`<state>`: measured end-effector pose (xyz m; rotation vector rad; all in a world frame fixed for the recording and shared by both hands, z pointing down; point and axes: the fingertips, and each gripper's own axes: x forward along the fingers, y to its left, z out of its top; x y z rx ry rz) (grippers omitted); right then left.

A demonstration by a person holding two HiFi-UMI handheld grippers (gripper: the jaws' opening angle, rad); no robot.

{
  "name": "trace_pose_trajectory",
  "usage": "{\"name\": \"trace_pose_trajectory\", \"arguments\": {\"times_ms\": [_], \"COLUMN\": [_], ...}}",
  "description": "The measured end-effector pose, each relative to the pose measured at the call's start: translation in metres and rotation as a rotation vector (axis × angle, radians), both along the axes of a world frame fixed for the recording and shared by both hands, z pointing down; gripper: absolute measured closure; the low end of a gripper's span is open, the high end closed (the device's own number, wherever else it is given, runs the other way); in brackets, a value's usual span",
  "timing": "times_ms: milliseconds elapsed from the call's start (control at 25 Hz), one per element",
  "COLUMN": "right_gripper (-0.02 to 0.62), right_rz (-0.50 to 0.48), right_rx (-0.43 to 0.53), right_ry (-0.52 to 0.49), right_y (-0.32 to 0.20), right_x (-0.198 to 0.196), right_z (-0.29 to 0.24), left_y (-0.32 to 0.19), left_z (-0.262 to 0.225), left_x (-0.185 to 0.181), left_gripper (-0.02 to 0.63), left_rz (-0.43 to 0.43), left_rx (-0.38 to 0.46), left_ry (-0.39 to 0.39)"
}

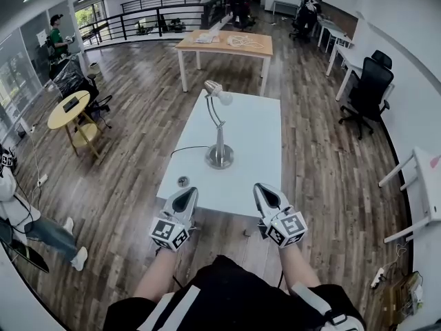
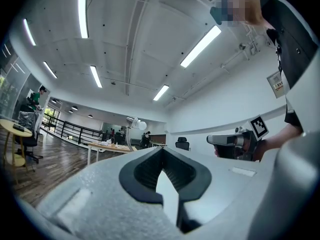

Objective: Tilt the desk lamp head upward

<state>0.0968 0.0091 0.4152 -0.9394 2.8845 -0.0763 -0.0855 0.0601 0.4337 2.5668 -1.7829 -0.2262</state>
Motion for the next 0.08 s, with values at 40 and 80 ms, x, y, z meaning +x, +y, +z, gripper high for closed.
{"name": "trace_pose_trajectory", "arguments": {"times_ms": [40,80], "right_gripper": [0.591,0.591], "right_rz": [0.001,0.002], "right_rx": [0.001,0.002], "right_ry": [0.003,0.005], "right_y": [0.0000,0.0000], "right_x": [-0.0006,-0.0012], "right_z": [0.0003,0.0005], "left_y": [-0.0002,-0.0004], "left_z": [-0.0002,-0.0005], "left_x": [-0.0004,-0.0008], "left_gripper": [0.606,0.606], "left_rz": [0.002,0.005], "left_rx": [0.001,0.002], "left_ry": [-0.001,-0.001]}}
